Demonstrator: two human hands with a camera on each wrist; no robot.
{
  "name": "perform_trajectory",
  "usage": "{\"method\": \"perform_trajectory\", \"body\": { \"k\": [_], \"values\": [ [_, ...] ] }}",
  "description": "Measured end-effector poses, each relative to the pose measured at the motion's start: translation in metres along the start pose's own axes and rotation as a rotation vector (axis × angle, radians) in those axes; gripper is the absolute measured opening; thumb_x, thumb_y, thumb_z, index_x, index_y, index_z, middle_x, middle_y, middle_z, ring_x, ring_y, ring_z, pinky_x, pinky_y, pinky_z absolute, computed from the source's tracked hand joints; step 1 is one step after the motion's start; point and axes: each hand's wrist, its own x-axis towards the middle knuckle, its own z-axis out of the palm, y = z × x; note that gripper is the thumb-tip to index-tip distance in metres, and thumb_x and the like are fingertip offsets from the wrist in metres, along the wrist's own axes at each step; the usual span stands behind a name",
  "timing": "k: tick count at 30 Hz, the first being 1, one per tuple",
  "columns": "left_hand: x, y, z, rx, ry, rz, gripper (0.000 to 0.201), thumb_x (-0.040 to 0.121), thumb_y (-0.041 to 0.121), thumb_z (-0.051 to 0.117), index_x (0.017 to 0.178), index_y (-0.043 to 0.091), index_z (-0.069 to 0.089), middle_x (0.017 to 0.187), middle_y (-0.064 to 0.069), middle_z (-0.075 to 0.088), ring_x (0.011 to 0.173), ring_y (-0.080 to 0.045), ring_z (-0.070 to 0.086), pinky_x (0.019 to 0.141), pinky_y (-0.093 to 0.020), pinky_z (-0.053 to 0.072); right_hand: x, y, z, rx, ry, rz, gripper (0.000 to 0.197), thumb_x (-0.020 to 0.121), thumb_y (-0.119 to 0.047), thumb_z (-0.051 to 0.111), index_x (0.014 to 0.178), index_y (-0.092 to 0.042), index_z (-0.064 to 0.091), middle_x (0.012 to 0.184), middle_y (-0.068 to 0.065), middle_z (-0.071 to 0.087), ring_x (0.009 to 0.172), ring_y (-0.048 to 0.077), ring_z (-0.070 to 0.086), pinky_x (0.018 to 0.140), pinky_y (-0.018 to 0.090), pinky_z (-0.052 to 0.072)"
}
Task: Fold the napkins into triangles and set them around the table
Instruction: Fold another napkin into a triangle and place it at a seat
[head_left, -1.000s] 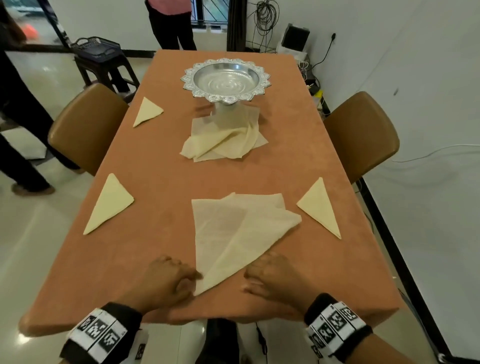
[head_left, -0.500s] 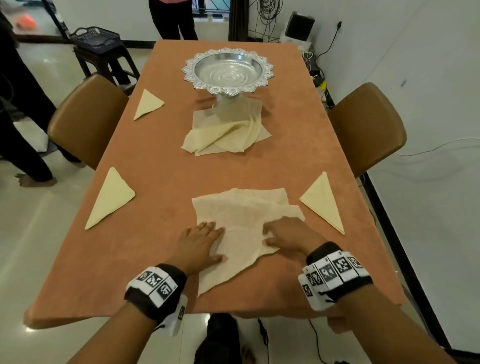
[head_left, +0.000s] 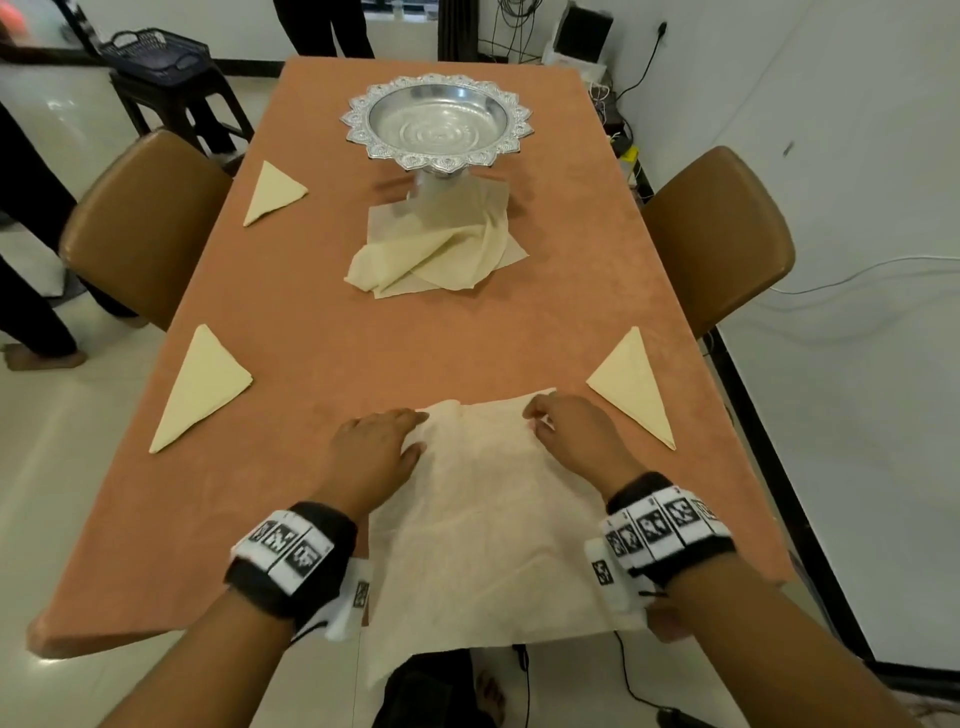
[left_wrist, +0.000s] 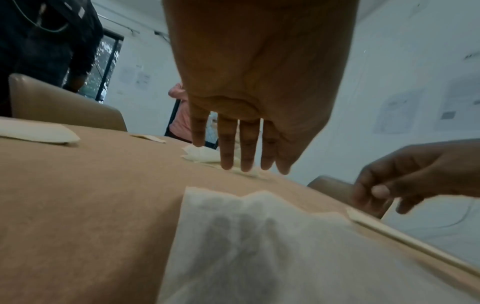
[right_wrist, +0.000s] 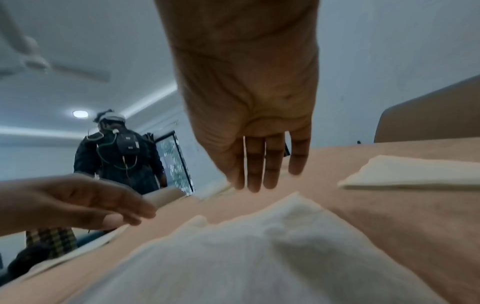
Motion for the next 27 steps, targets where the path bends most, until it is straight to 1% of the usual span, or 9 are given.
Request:
{"method": "perform_trajectory", "body": {
  "k": [3, 6, 10, 13, 15, 20, 23, 25, 27],
  "values": [
    [0.031, -0.011, 0.014, 0.054, -0.062, -0.109, 0.051, 0.094, 0.038, 0.051, 0.142, 0.029, 0.038, 0.148, 0.002, 0.039, 0.128, -0.021, 0.044, 0.098, -0.041, 0.042, 0.031, 0.003, 0.013, -0.092, 0.018, -0.039, 0.036, 0.093, -0.013, 0.049, 0.128, -0.019, 0.052, 0.131, 0.002, 0.052, 0.12, 0.022, 0.046, 0.093, 0.036, 0.042],
    [0.046, -0.026, 0.014, -0.004, -0.117, -0.158, 0.055, 0.085, 0.044, 0.065, 0.133, 0.026, 0.046, 0.132, -0.004, 0.049, 0.116, -0.025, 0.046, 0.085, -0.038, 0.045, 0.051, 0.009, 0.017, -0.175, -0.063, -0.066, 0.05, 0.09, -0.012, 0.055, 0.138, -0.017, 0.041, 0.141, 0.005, 0.043, 0.127, 0.026, 0.04, 0.096, 0.039, 0.042],
    [0.05, -0.037, 0.015, -0.16, -0.181, -0.165, 0.019, 0.083, 0.036, 0.07, 0.097, 0.027, 0.059, 0.097, 0.003, 0.063, 0.082, -0.014, 0.054, 0.059, -0.026, 0.036, 0.053, 0.016, 0.025, -0.226, -0.103, -0.058, 0.036, 0.088, -0.013, 0.058, 0.124, -0.015, 0.05, 0.116, 0.008, 0.055, 0.106, 0.027, 0.054, 0.076, 0.034, 0.043],
    [0.062, -0.049, 0.008, -0.201, -0.191, -0.172, 0.017, 0.082, 0.032, 0.07, 0.076, 0.031, 0.054, 0.086, 0.007, 0.058, 0.076, -0.011, 0.05, 0.055, -0.023, 0.031, 0.061, 0.019, 0.019, -0.177, -0.141, -0.03, 0.023, 0.087, -0.016, 0.059, 0.11, -0.019, 0.058, 0.106, 0.003, 0.065, 0.101, 0.024, 0.058, 0.075, 0.032, 0.038],
    [0.078, -0.057, -0.003, -0.205, -0.196, -0.136, 0.018, 0.081, 0.033, 0.072, 0.078, 0.029, 0.055, 0.085, 0.007, 0.055, 0.079, -0.013, 0.049, 0.057, -0.026, 0.03, 0.076, 0.018, 0.008, -0.181, -0.133, -0.018, 0.018, 0.088, -0.02, 0.061, 0.105, -0.021, 0.065, 0.105, 0.0, 0.068, 0.102, 0.022, 0.058, 0.083, 0.033, 0.039],
    [0.131, -0.074, -0.017, -0.097, -0.161, -0.073, 0.017, 0.089, 0.032, 0.063, 0.104, 0.023, 0.063, 0.099, 0.007, 0.06, 0.091, -0.016, 0.053, 0.071, -0.03, 0.038, 0.129, 0.009, -0.011, -0.227, -0.07, -0.016, 0.017, 0.089, -0.016, 0.057, 0.099, -0.019, 0.071, 0.101, 0.001, 0.069, 0.096, 0.024, 0.061, 0.075, 0.029, 0.035],
    [0.148, -0.077, -0.019, 0.079, -0.052, -0.075, 0.033, 0.092, 0.028, 0.055, 0.125, 0.026, 0.056, 0.122, -0.001, 0.058, 0.109, -0.024, 0.051, 0.086, -0.038, 0.04, 0.148, 0.001, -0.012, -0.263, -0.034, 0.009, 0.028, 0.092, -0.016, 0.052, 0.119, -0.019, 0.06, 0.117, 0.003, 0.063, 0.111, 0.025, 0.054, 0.092, 0.036, 0.035],
    [0.141, -0.068, -0.02, 0.055, 0.058, -0.05, 0.043, 0.091, 0.029, 0.056, 0.134, 0.025, 0.049, 0.132, -0.004, 0.052, 0.116, -0.027, 0.047, 0.089, -0.042, 0.038, 0.143, -0.008, -0.011, -0.269, 0.037, 0.004, 0.04, 0.092, -0.023, 0.054, 0.132, -0.021, 0.049, 0.132, 0.002, 0.054, 0.123, 0.023, 0.045, 0.102, 0.04, 0.03],
    [0.116, -0.052, -0.018, -0.024, 0.122, 0.015, 0.048, 0.089, 0.031, 0.06, 0.135, 0.023, 0.049, 0.134, -0.004, 0.051, 0.118, -0.027, 0.048, 0.092, -0.043, 0.039, 0.122, -0.016, -0.006, -0.248, 0.108, -0.028, 0.045, 0.092, -0.026, 0.055, 0.135, -0.021, 0.046, 0.139, 0.001, 0.047, 0.129, 0.021, 0.04, 0.106, 0.04, 0.027]
  ]
}}
